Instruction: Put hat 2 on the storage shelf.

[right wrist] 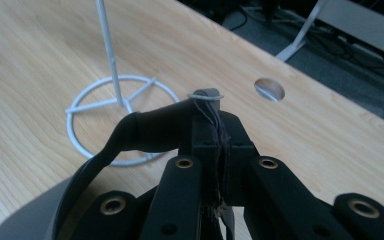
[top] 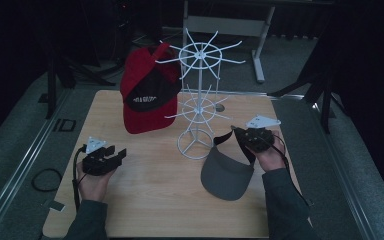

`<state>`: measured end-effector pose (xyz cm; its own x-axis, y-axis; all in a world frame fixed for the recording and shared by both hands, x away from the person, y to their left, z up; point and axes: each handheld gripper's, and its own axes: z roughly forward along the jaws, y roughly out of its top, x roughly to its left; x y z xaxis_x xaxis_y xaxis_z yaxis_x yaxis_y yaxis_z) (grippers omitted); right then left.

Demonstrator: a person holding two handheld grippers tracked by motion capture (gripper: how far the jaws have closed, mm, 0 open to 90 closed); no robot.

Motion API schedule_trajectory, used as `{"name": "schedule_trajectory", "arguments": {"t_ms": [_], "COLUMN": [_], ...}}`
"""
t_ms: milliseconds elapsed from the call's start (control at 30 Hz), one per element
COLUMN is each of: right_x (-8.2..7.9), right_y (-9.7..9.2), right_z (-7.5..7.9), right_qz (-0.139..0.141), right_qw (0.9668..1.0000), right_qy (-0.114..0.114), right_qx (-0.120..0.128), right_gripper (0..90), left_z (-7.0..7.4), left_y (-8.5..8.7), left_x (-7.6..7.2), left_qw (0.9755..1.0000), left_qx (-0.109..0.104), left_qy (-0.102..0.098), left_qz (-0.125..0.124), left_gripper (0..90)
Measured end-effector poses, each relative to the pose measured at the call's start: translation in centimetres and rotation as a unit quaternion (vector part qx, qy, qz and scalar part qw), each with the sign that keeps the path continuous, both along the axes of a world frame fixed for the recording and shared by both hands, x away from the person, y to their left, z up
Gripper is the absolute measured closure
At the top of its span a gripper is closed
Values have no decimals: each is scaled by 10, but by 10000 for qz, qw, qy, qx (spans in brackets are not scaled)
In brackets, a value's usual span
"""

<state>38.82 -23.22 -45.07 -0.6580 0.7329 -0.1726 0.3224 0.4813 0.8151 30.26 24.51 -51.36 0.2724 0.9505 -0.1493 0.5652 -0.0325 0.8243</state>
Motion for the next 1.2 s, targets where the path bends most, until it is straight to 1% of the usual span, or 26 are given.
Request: {"name": "schedule_trajectory", "arguments": {"t_ms": [233, 367, 533, 733, 1033, 1200], "right_x": [-9, -14, -23, -30, -40, -45], "right_y": [-1, -2, -5, -8, -11, -12], "right_z": [11, 15, 23, 31, 42, 49], "right_qz": [1, 39, 84, 172, 261, 306], "right_qw": [9995, 9991, 9977, 9958, 9932, 9918], "right_qy": [-220, -287, -412, -491, -631, -752], "right_qx": [236, 326, 534, 759, 942, 987], "right_gripper": [877, 877, 878, 878, 878, 879], "left_z": [0, 0, -1, 0, -1, -1], "left_y": [-1, -1, -2, -1, -1, -1], "left_x": [0, 0, 0, 0, -1, -1], "left_qw": [10000, 10000, 10000, 10000, 10000, 10000], "left_qx": [20, 13, 6, -5, -11, 9], "left_qy": [8, 2, 11, 0, 22, 23], "left_qz": [-15, -13, -25, -16, -11, -16], "left_gripper": [507, 507, 507, 508, 508, 507]}}
